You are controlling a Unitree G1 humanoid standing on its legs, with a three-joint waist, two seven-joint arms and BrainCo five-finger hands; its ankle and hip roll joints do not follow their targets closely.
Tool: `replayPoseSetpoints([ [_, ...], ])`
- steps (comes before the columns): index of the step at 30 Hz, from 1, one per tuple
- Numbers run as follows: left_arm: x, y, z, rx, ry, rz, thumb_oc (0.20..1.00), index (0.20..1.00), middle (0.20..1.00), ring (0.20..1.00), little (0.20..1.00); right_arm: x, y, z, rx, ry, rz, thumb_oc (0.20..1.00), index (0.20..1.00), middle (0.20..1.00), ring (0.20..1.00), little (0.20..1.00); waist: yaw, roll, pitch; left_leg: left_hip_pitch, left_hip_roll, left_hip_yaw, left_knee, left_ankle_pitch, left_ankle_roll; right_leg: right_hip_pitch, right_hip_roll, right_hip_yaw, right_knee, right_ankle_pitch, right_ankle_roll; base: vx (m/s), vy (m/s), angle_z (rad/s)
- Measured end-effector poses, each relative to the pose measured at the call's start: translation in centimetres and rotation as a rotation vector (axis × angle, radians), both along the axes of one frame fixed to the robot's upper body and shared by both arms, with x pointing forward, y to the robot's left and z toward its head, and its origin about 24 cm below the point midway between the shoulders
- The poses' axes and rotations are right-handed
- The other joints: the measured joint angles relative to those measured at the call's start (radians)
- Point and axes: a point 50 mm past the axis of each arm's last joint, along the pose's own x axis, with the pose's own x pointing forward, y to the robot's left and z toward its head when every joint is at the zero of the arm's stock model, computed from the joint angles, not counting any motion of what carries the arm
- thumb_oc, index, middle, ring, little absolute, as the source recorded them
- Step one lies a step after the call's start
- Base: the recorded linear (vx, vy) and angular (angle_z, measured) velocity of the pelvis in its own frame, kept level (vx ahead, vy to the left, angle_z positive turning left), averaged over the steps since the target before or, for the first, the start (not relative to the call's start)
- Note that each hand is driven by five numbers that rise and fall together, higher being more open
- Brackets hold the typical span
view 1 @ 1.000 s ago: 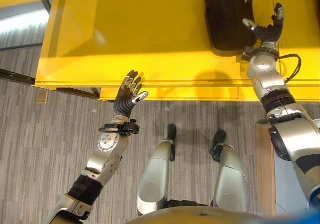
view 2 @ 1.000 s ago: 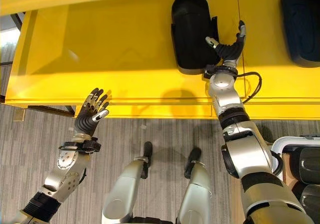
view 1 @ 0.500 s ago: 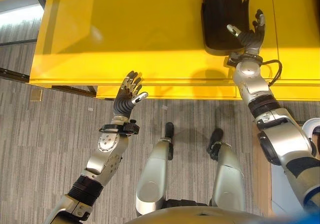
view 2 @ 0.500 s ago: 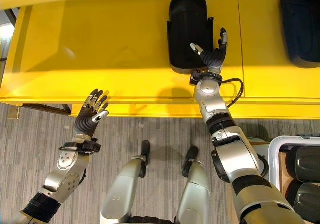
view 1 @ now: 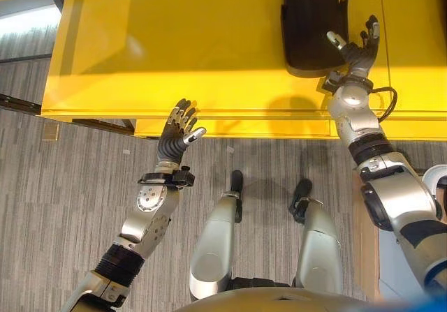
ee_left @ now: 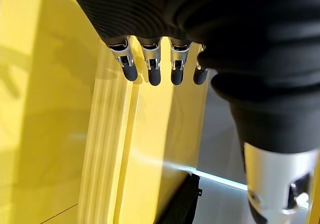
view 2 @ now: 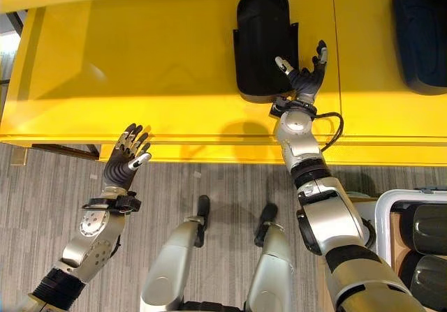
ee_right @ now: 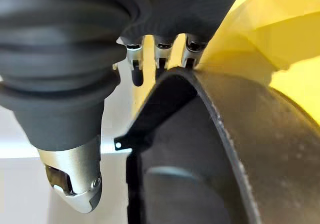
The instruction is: Move parts from the plastic box to the shelf.
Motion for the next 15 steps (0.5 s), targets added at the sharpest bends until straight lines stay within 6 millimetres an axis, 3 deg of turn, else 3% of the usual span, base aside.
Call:
replayPoseSetpoints([
  [10,0.0,0.2,0.1,0.008,-0.009,0.015,1.0,1.0,1.0,1.0,1.0,-2.2,-2.0,2.7,-0.041,-0.165,-0.086,1.0,1.0,1.0,1.0,1.0,-0.024,-0.021,0.014,-0.016,0.0,0.001,0.006,-0.002,0.003,-0.014,0.001,0.001,0.001,0.006,0.0,0.0,0.0,0.0],
  [15,0.1,0.1,0.2,-0.015,-0.019,0.035,1.0,1.0,1.0,1.0,1.0,-3.6,-1.9,2.1,-0.063,-0.207,-0.075,1.0,1.0,1.0,1.0,1.0,-0.029,-0.022,0.014,-0.015,0.001,0.002,0.005,-0.003,0.005,-0.014,0.002,0.002,0.0,0.006,0.0,0.0,0.0,0.0],
])
